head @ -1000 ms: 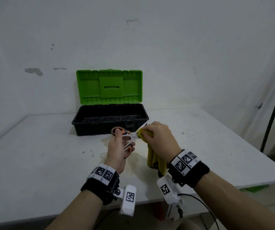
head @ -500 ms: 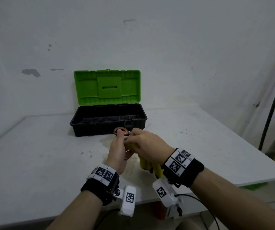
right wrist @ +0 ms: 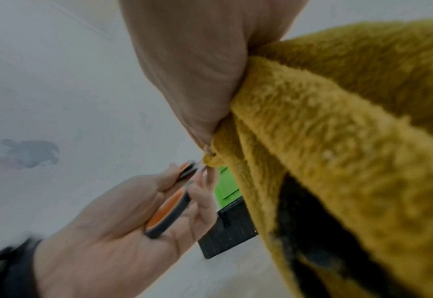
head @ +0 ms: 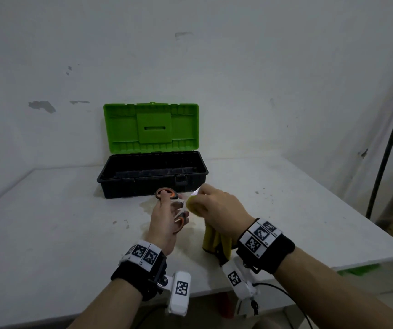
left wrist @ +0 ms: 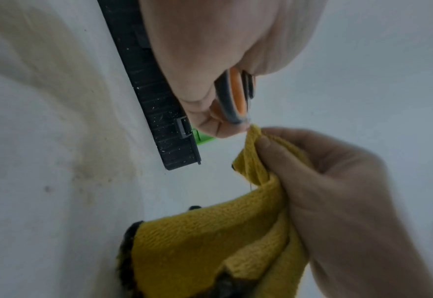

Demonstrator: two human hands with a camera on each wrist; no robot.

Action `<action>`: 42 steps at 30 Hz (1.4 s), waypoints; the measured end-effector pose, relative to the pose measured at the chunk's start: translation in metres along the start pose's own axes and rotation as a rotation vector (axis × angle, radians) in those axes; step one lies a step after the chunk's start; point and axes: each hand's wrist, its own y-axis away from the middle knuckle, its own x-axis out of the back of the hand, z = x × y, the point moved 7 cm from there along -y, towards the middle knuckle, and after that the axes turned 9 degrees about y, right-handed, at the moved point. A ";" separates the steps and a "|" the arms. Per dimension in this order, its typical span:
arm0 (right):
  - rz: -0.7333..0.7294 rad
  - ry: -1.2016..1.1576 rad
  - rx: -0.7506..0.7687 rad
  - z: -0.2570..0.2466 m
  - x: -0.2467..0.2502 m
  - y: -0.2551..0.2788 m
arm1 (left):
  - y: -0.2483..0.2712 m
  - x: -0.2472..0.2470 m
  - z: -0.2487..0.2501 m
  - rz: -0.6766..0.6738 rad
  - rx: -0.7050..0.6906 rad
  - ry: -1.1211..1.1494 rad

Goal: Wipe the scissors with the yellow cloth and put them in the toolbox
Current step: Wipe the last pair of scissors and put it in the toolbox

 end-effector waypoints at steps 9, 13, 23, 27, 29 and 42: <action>0.208 -0.170 -0.114 0.006 -0.012 0.008 | -0.006 -0.004 -0.010 0.004 0.013 0.097; 0.222 -0.165 -0.221 0.027 -0.015 0.012 | -0.007 0.001 -0.003 0.030 -0.039 0.110; 0.223 -0.103 -0.177 0.025 -0.024 0.011 | -0.012 0.001 -0.004 0.057 -0.070 0.131; 0.201 -0.117 -0.337 0.071 -0.023 0.012 | -0.022 0.012 0.006 0.106 -0.098 0.161; 0.228 -0.151 -0.394 0.092 -0.017 0.009 | -0.027 0.012 0.013 0.102 -0.114 0.185; 0.108 -0.326 -0.580 0.147 -0.068 -0.042 | -0.054 -0.009 0.009 0.112 -0.101 0.240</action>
